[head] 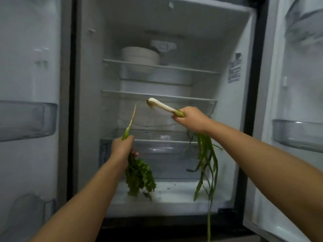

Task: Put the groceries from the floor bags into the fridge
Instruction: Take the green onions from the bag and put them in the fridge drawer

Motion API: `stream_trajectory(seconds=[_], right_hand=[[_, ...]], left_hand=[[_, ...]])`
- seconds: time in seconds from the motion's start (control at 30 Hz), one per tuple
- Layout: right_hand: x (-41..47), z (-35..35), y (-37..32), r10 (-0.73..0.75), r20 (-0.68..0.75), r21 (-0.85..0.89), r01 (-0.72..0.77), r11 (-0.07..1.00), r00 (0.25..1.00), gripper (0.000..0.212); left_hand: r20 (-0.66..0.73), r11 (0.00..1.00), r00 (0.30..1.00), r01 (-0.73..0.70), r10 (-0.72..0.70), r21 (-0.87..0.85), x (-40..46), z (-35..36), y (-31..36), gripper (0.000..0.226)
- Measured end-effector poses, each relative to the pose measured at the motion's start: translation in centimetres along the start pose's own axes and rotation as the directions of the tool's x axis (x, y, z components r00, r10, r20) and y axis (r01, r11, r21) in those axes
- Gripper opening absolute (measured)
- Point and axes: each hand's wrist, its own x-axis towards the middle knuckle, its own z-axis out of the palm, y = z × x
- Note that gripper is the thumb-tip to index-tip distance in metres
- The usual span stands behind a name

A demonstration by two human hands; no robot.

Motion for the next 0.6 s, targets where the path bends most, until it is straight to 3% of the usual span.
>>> stream_trajectory(seconds=[0.1,0.27,0.47,0.6], right_hand=[[5.4,1.4,1.7,-0.053,0.031,-0.209,0.058,0.976,0.998,0.033],[13.2,5.9,3.8,-0.134,0.080,-0.541,0.156,0.826,0.988,0.031],[22.7,12.9,4.9,-0.167,0.196,-0.590,0.252,0.767,0.966,0.030],[27.8,17.5,4.2,-0.318,0.223,-0.544,0.388,0.744,0.922,0.030]], left_hand=[[-0.045,0.997,0.999,0.020,-0.023,-0.076,4.3,1.1,-0.8,0.024],[-0.084,0.980,0.996,-0.026,0.010,-0.196,11.3,2.4,-1.7,0.032],[-0.130,0.973,0.991,-0.053,0.024,-0.226,16.7,1.9,-1.7,0.032],[-0.175,0.980,0.977,-0.146,0.121,-0.138,18.4,1.6,-2.1,0.032]])
